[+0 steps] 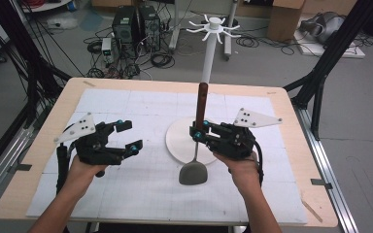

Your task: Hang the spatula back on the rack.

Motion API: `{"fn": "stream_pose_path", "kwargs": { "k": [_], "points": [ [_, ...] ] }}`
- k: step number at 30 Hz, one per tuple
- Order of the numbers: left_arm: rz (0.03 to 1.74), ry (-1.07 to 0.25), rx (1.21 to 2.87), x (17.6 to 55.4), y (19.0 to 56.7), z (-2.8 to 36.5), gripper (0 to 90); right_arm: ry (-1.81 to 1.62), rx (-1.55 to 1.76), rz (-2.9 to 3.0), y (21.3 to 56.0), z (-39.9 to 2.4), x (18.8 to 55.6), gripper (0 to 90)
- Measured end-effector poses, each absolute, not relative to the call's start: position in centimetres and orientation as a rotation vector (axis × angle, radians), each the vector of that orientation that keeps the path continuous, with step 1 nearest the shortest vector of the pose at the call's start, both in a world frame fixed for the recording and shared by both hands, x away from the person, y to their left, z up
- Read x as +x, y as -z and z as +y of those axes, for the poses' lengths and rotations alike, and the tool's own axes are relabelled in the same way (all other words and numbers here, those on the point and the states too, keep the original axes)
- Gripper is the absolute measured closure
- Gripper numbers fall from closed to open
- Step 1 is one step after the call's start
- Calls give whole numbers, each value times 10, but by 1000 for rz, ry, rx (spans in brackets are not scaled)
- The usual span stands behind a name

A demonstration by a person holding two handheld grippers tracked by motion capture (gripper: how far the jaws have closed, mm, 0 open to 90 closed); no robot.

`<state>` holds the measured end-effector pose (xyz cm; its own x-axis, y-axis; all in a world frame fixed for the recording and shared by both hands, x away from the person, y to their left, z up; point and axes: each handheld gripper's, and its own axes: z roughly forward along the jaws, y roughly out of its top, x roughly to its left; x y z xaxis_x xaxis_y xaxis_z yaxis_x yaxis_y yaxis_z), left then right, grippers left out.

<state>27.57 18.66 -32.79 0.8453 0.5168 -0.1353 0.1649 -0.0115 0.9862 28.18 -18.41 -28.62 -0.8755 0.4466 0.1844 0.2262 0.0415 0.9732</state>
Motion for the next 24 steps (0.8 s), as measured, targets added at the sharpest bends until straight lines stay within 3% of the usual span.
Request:
{"fn": "stream_pose_path", "kwargs": {
  "k": [5, 24],
  "points": [
    [569, -346, 1611, 272, 344, 196, 207, -1902, 726, 2113, 274, -183, 285, 735],
    [639, -296, 1594, 268, 378, 217, 216, -1823, 803, 2003, 240, -177, 298, 736]
  ]
}}
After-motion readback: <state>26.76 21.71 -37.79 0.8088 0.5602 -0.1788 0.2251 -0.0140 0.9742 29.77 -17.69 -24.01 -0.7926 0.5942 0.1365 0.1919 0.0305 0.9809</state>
